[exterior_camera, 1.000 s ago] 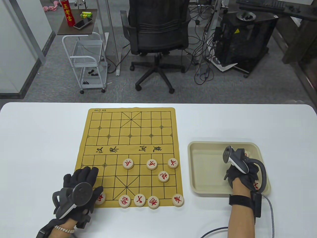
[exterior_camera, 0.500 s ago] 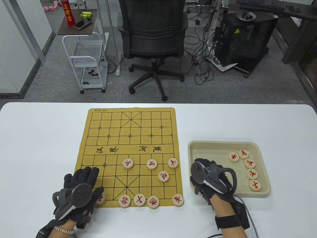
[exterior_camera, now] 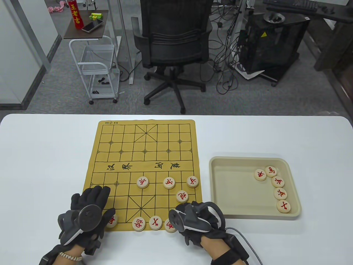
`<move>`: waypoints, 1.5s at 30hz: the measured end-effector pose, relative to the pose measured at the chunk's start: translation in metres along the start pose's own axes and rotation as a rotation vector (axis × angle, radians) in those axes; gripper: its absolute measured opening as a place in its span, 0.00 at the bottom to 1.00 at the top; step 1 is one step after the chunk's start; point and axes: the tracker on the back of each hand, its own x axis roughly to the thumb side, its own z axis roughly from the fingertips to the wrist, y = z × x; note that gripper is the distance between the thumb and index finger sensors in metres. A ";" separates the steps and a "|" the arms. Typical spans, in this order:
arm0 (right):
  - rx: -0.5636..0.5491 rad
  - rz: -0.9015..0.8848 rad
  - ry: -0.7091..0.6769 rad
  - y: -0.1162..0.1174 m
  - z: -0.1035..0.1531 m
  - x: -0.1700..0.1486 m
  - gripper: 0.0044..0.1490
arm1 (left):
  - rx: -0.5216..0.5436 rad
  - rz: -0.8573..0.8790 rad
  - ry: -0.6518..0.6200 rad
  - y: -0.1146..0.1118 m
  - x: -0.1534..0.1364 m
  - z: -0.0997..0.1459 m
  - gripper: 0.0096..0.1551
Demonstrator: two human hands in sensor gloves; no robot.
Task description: Set up Chinese chess pieces
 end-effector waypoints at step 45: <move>0.294 -0.041 1.132 0.026 0.086 -0.260 0.34 | -0.015 -0.012 0.013 -0.001 0.000 0.000 0.49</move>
